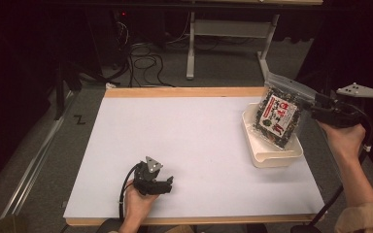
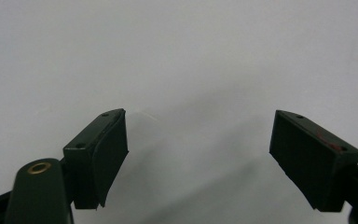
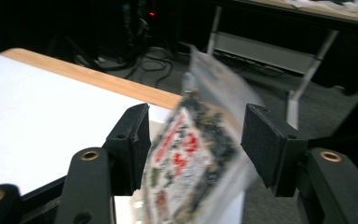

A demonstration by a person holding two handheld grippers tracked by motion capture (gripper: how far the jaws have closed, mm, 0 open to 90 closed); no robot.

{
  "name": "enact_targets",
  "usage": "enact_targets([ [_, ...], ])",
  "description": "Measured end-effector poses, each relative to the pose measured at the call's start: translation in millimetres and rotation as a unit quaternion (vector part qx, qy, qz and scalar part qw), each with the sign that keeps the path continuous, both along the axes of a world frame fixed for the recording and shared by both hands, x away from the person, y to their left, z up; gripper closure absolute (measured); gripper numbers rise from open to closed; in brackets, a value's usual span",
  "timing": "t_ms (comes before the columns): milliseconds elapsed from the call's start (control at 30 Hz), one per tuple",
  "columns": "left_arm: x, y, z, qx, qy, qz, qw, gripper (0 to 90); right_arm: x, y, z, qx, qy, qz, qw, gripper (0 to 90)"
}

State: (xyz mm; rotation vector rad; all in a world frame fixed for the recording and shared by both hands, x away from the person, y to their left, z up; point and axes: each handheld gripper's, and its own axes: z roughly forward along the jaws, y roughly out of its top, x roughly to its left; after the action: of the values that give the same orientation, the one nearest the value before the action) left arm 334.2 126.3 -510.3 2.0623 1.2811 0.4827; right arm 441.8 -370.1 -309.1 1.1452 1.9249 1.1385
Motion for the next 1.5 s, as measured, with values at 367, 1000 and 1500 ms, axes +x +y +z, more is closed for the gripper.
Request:
enact_targets([
  [367,-1.7,0.1,4.0,-0.009,-0.007,-0.009,0.9999,19.8,-27.2,34.0,-12.0,0.023,0.016,0.046,0.9985,48.0],
  [1000,-1.7,-0.2,6.4,-0.014,-0.011,-0.013,0.9998,19.8,-54.5,60.5,-31.0,0.031,0.017,0.098,0.9945,47.3],
  [1500,-1.8,-1.8,6.4,-0.013,-0.011,-0.016,0.9997,19.8,-71.1,59.8,-37.6,0.054,0.022,0.110,0.9922,46.6],
])
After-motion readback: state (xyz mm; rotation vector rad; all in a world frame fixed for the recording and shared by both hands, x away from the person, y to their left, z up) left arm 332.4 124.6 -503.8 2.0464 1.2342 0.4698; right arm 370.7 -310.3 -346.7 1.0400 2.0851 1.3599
